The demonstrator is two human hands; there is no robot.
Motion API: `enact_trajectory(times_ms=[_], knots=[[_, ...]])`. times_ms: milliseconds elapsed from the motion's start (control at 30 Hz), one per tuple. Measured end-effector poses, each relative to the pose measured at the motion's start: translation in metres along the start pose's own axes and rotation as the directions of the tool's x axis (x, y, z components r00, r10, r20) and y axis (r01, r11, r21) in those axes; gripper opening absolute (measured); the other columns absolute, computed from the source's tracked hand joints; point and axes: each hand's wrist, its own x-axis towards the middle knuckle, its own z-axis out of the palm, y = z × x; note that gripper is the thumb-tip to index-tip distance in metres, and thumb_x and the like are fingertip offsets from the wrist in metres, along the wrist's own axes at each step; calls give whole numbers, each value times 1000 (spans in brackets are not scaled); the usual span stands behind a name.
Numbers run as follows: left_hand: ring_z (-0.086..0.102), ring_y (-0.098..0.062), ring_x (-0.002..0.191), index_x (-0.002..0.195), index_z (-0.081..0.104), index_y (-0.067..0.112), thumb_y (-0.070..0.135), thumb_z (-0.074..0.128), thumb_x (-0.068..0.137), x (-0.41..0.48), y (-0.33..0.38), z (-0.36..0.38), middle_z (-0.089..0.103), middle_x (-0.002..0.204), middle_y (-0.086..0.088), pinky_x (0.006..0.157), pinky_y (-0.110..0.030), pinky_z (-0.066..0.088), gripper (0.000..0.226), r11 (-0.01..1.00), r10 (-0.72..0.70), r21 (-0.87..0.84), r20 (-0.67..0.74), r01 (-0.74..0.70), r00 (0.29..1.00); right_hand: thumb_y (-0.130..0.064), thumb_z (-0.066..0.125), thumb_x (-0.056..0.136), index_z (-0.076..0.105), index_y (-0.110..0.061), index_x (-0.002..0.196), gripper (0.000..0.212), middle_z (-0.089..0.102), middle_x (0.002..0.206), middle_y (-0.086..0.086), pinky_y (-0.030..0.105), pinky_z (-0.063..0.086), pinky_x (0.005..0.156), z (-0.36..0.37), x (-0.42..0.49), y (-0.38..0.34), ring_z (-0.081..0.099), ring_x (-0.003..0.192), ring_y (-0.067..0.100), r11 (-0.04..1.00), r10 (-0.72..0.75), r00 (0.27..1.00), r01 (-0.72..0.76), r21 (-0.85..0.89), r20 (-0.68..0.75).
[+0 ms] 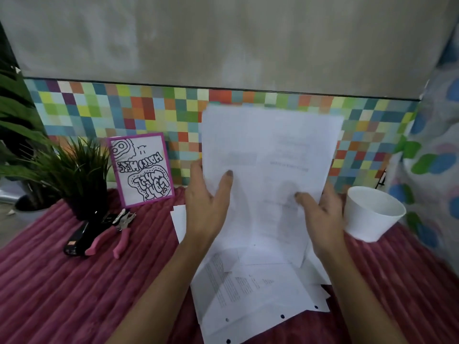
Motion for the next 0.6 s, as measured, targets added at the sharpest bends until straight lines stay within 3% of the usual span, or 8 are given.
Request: enact_trajectory(times_ms=[67,133,167,233,333,433,500,600], knots=[[58,11,101,118,50,29,17,60,92,-11,-22,-2,60,110,24,79,-2,43,30,997,-71,26,28,71,997,3,55,89,64,-32,101,38,71,98,-16,13,50,71,2,-6,18,66,91,-2,997,76,996,-75,-25,35],[61,4,96,114,57,24,19,57,94,-15,-38,-4,64,104,17,80,-13,50,21,991,-125,61,46,122,991,-1,55,93,64,-27,106,30,69,101,-14,11,51,70,2,-5,26,66,89,-3,993,104,993,-102,-53,52],[61,-1,85,103,59,24,23,56,95,-14,-42,-6,64,93,14,76,-23,52,9,982,-172,83,47,167,984,-2,55,93,63,-23,108,27,69,99,-13,10,50,68,-1,0,25,66,87,-2,993,106,994,-106,-54,8],[60,-11,75,84,55,23,34,53,95,-9,-48,-10,61,79,7,71,-39,51,16,937,-315,170,24,306,949,-2,55,93,63,-15,113,25,68,99,-4,8,48,65,-13,18,21,65,89,11,993,96,982,-105,-50,-165],[62,-23,101,109,56,15,46,56,90,-8,-62,-14,65,104,0,89,-35,48,36,746,-557,467,49,474,829,-4,52,91,59,-10,126,36,65,114,1,17,50,78,-43,44,18,62,99,16,991,88,933,-117,-63,-350],[57,-23,107,113,48,9,48,70,79,-18,-77,-4,57,110,-3,84,-28,41,56,640,-613,642,96,422,784,-3,54,88,61,-12,120,34,66,115,5,30,48,88,-63,53,29,62,96,22,955,238,912,-283,-91,-334],[57,-23,98,105,46,11,41,78,74,-21,-83,6,55,102,-4,77,-28,43,54,630,-617,667,119,398,778,-1,56,86,64,-9,105,22,67,109,14,35,48,87,-64,50,36,61,91,28,901,369,896,-410,-143,-245],[60,-26,99,107,52,7,29,78,74,-18,-90,14,62,106,-7,84,-33,48,47,603,-613,722,148,339,776,3,59,82,65,-4,94,15,66,101,16,33,46,78,-52,43,46,59,83,28,839,464,875,-485,-247,-140]])
